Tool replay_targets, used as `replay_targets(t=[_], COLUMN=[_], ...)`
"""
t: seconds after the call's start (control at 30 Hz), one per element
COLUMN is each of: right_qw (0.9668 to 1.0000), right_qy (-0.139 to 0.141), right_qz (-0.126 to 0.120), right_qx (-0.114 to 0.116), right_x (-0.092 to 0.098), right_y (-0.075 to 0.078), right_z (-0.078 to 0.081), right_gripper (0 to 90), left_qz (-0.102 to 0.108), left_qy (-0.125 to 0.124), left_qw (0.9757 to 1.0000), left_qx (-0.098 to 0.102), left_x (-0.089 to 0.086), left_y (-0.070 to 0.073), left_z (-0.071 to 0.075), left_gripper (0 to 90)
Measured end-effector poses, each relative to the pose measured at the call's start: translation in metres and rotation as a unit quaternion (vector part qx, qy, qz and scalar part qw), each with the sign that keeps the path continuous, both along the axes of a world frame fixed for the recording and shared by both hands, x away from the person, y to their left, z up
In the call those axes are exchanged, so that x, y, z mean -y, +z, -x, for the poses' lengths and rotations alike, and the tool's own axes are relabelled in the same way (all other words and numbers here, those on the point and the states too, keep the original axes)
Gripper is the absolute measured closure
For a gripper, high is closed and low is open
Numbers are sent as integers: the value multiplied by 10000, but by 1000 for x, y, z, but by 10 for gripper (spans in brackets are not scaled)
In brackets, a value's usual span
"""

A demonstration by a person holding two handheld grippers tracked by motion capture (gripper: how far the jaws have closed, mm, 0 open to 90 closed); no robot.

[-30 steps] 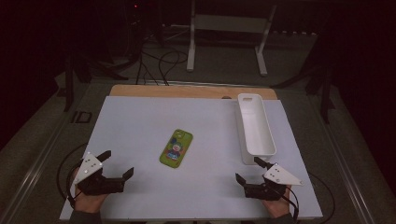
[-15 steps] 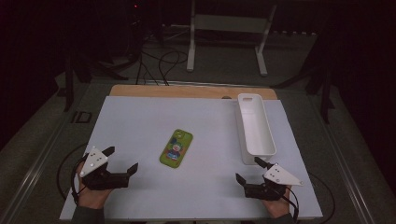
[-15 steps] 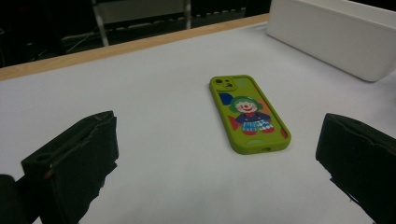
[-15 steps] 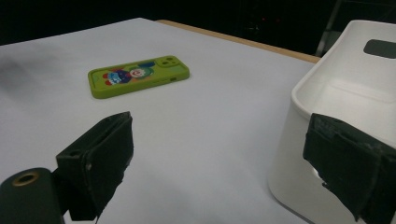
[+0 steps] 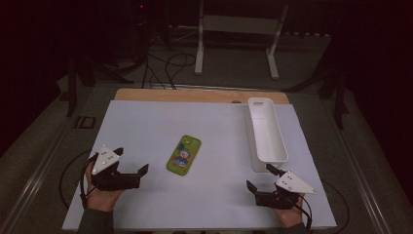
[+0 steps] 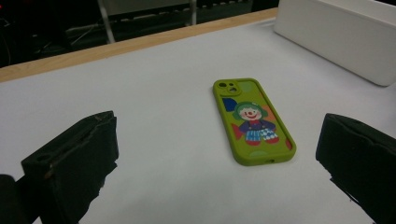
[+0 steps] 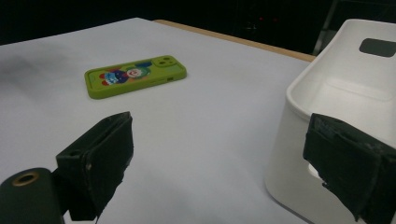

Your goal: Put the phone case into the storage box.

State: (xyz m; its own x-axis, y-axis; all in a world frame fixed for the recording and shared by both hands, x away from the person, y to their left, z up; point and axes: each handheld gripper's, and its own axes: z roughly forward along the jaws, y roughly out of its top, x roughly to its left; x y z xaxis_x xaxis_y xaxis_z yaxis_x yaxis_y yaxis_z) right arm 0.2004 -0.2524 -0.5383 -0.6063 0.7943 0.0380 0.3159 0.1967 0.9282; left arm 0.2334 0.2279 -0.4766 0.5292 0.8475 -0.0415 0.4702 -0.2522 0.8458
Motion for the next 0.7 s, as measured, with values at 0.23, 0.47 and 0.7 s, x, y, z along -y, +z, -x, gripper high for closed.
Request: replay_targets(t=[0.23, 0.47, 0.7], right_qw=[10000, 10000, 9999], right_qy=[-25, -83, -114], right_qz=[17, -4, 4], right_qx=[-22, -25, -25], right_x=[0, 3, 4], right_y=[0, 1, 1], right_z=[0, 0, 0], right_gripper=[84, 83, 83], left_qz=[-107, -174, -292], left_qy=[-8, -34, -24], left_qw=[9999, 9998, 9994], left_qx=[-28, -75, -176], left_x=[10, 19, 27], left_y=[4, 9, 8], left_z=[-9, -19, -27], left_gripper=[0, 0, 0])
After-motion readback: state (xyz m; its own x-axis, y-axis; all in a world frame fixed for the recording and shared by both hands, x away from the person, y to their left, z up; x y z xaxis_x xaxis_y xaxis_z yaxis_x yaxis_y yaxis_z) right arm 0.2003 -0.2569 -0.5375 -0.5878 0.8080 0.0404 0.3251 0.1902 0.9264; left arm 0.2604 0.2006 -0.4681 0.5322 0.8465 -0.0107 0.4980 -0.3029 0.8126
